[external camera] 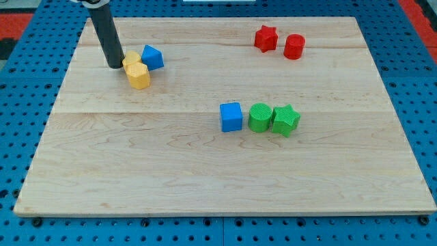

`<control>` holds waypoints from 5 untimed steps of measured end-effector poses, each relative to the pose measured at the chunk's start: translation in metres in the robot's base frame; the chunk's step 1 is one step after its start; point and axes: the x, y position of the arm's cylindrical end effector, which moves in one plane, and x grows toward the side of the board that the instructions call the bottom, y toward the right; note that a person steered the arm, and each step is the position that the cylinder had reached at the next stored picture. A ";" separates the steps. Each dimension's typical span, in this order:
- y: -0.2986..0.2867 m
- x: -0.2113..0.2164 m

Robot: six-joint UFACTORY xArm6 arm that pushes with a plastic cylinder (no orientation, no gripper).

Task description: Push the triangle to the left of the blue cube

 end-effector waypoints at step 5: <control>0.086 -0.027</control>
